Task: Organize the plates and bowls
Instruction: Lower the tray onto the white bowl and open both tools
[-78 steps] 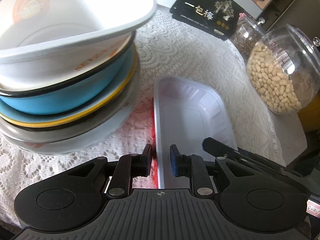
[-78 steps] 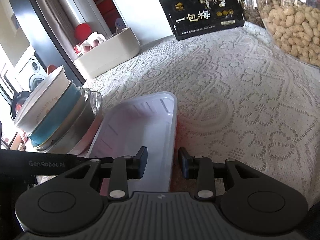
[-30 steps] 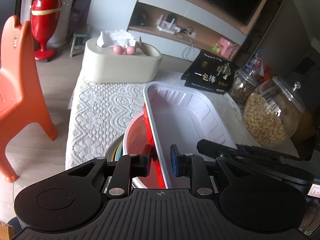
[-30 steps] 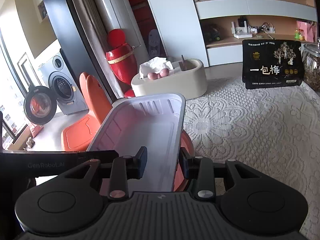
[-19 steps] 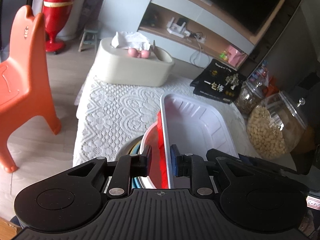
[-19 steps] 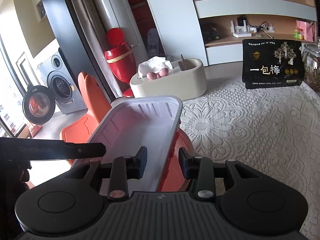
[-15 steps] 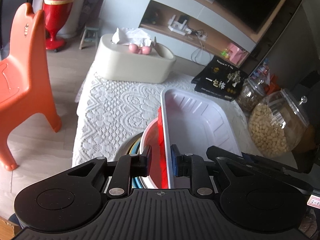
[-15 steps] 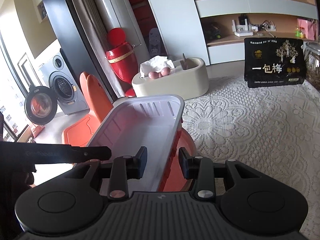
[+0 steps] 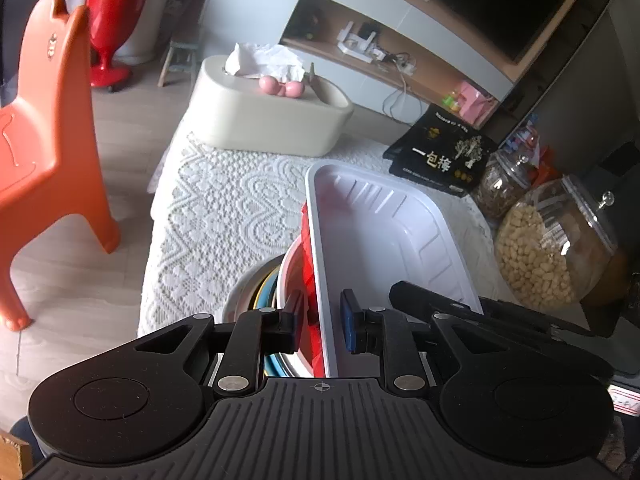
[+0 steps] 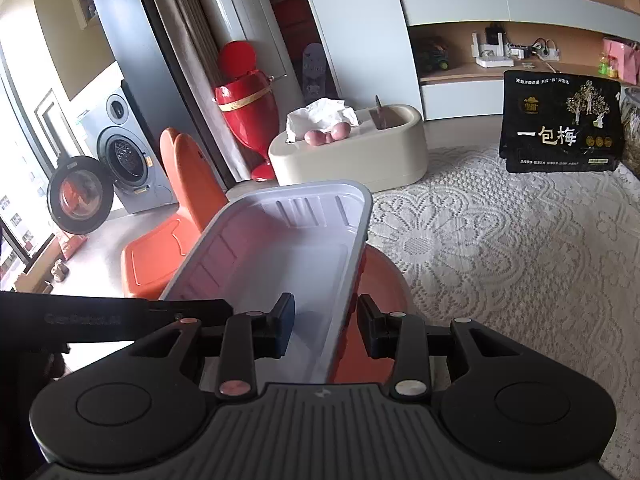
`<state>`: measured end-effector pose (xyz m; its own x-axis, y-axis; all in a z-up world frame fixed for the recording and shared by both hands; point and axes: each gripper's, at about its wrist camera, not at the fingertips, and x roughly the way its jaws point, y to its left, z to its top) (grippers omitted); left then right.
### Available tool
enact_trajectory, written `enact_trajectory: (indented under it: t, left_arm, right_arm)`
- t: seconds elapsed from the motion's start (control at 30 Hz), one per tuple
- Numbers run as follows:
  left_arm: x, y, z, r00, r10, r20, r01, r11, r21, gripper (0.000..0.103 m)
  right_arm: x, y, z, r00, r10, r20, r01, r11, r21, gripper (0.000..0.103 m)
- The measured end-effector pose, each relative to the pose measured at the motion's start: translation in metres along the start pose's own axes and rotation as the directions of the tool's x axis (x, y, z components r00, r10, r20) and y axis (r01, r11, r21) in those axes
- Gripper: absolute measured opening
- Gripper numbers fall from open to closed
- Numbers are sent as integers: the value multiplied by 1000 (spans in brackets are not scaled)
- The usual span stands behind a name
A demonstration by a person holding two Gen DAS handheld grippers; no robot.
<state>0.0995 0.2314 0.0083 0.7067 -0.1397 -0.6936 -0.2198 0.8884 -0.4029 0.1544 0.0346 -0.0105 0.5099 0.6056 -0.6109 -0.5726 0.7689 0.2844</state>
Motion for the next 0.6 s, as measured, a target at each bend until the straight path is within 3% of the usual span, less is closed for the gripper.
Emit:
enact_trajectory:
  t: [0.6]
  left_arm:
    - [-6,-6,-2,1000,-17,-13,18,1000,5,22]
  right_arm:
    - [-14,-1,-3,1000,14,5,-15,1000,12,36]
